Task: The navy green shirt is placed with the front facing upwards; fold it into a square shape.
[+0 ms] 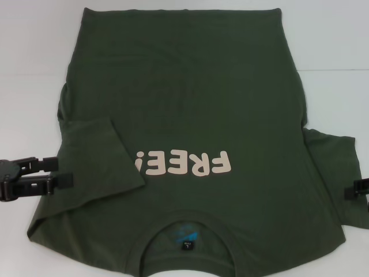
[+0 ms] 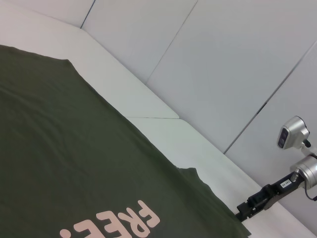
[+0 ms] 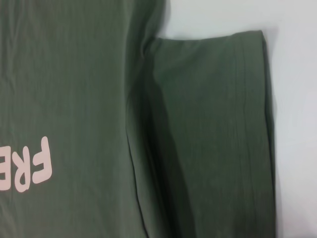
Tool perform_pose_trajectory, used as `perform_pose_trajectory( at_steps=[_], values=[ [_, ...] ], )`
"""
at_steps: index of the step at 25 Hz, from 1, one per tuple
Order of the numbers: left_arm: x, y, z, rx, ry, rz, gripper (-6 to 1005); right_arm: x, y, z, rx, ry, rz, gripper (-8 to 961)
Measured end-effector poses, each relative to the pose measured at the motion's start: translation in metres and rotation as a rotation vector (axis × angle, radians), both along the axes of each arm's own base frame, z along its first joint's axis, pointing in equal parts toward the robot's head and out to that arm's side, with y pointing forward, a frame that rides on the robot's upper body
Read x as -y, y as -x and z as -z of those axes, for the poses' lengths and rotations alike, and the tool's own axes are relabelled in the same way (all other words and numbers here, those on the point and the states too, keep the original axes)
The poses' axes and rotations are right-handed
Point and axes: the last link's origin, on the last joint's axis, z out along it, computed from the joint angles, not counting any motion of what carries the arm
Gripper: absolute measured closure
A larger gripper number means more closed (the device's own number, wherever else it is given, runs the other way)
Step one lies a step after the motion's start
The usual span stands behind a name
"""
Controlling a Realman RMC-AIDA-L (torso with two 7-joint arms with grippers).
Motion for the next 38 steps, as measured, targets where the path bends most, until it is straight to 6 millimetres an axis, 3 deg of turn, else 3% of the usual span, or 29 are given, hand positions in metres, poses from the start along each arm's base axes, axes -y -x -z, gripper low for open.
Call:
perform_pose_trajectory(
  at_steps=[22,38],
  values=[
    [0.0,-0.001,0.0,0.001,0.001,0.003,38,-0.002,0.007,0.012,-0.061,-0.022,0.002,95],
    [-0.003,-0.003,0.001,0.002,-0.001,0.011,38,-0.003,0.006,0.008,-0.074,-0.053,0.008,120]
  ],
)
